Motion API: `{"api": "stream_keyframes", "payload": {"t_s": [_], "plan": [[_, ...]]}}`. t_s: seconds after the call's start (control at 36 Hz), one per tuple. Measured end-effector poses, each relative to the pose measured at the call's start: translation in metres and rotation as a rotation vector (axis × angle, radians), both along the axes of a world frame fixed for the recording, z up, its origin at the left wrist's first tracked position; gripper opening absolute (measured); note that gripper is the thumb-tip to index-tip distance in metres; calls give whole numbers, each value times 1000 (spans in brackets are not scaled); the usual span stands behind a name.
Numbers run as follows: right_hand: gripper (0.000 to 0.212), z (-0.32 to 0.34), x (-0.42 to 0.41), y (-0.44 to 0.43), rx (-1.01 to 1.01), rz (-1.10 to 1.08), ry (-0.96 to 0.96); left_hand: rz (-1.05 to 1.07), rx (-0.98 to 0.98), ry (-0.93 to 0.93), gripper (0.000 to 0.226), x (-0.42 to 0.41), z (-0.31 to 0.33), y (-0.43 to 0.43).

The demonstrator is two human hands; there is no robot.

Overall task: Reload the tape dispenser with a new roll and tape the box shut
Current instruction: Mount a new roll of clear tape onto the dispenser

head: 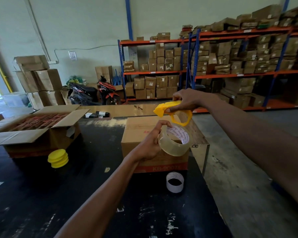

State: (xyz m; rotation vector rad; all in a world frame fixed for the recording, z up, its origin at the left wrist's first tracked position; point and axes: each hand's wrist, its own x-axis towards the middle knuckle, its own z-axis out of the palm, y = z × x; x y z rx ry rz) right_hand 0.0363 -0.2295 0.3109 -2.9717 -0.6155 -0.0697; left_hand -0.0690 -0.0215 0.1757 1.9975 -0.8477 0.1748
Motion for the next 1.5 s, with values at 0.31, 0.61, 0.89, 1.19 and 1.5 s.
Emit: {"api": "stream_keyframes", "payload": {"t_s": [0.31,0.61,0.89,1.19,1.5], "plan": [[101,-3,7,-2,-1,-23,-30,-213,-32,284,94,-9,6,6],[87,-6,4,2,79,-20,66,-433,-402,638,98,-21,8,9],[75,-9,0,9,49,-40,100,-422,-881,761,38,-22,-4,-1],[58,-7,-4,7,152,-30,154,231,-688,260,48,-6,-1,0],[66,-8,-19,9,394,-2,237,410,-535,68,25,-4,-1,-9]]}}
